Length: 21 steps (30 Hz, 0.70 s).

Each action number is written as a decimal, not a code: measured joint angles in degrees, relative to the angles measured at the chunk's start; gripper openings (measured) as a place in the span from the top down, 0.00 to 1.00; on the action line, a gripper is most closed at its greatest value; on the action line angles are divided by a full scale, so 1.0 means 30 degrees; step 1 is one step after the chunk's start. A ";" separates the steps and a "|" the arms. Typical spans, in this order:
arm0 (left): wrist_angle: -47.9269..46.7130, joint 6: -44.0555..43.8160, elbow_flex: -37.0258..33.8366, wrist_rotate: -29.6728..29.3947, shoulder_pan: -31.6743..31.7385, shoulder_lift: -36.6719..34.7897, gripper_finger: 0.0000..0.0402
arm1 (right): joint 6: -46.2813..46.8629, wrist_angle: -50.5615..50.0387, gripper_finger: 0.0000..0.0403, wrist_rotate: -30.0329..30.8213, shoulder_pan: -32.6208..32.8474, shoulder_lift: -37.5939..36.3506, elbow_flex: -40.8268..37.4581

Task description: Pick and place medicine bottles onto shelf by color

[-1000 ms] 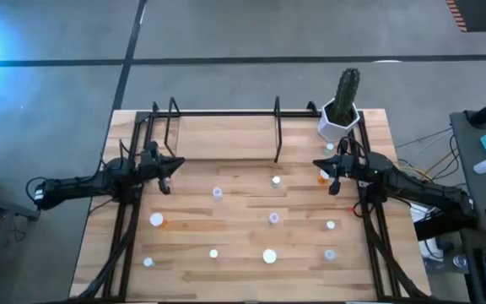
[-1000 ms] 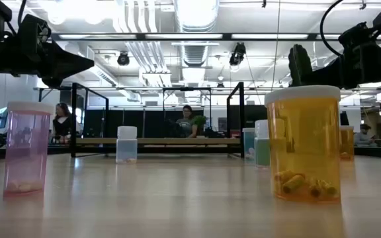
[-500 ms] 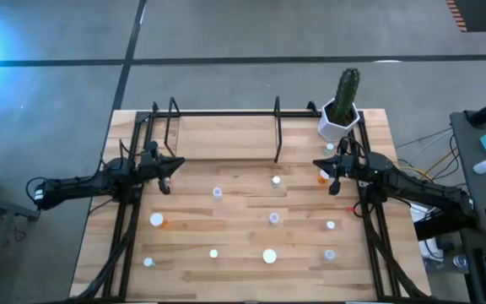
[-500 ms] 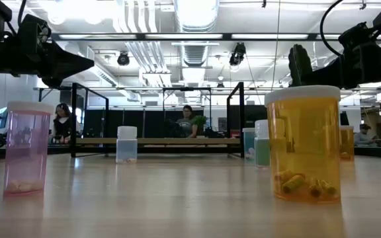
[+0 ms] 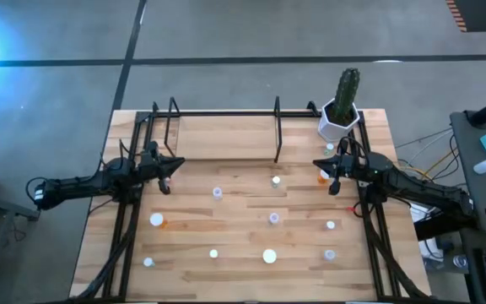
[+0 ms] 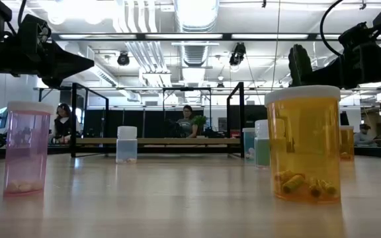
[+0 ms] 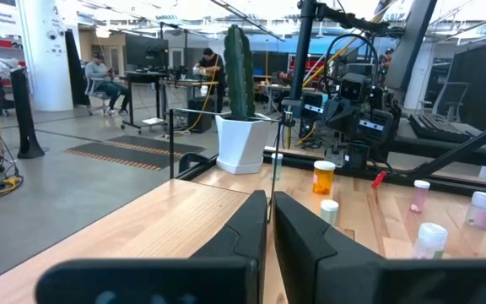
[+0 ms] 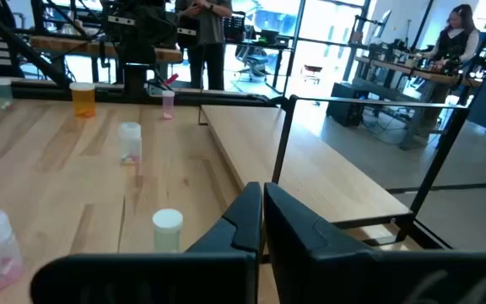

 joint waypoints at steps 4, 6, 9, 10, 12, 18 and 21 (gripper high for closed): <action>0.0007 -0.0003 -0.0007 0.0000 -0.0004 -0.0001 0.98 | 0.0000 -0.0002 0.98 -0.0005 -0.0004 -0.0004 0.0000; 0.0003 0.0000 -0.0004 0.0000 -0.0007 -0.0005 0.98 | 0.0000 -0.0002 0.98 -0.0001 -0.0004 0.0000 -0.0004; 0.0007 -0.0003 -0.0007 0.0000 -0.0007 0.0000 0.98 | 0.0000 0.0003 0.98 -0.0002 -0.0002 -0.0004 0.0000; 0.0002 0.0000 -0.0004 0.0000 -0.0007 -0.0001 0.98 | 0.0000 0.0000 0.98 0.0002 -0.0004 -0.0004 0.0000; 0.0007 0.0000 -0.0007 0.0000 -0.0007 -0.0005 0.98 | 0.0000 -0.0002 0.98 0.0002 0.0002 -0.0002 0.0000; 0.0202 -0.0011 -0.0002 0.0000 -0.0018 0.0003 0.98 | 0.0000 0.0002 0.98 -0.0003 -0.0004 0.0000 -0.0002; 0.1291 -0.1477 -0.0007 0.0215 -0.0022 0.0003 0.98 | 0.0000 -0.0002 0.98 0.0000 0.0002 -0.0004 -0.0002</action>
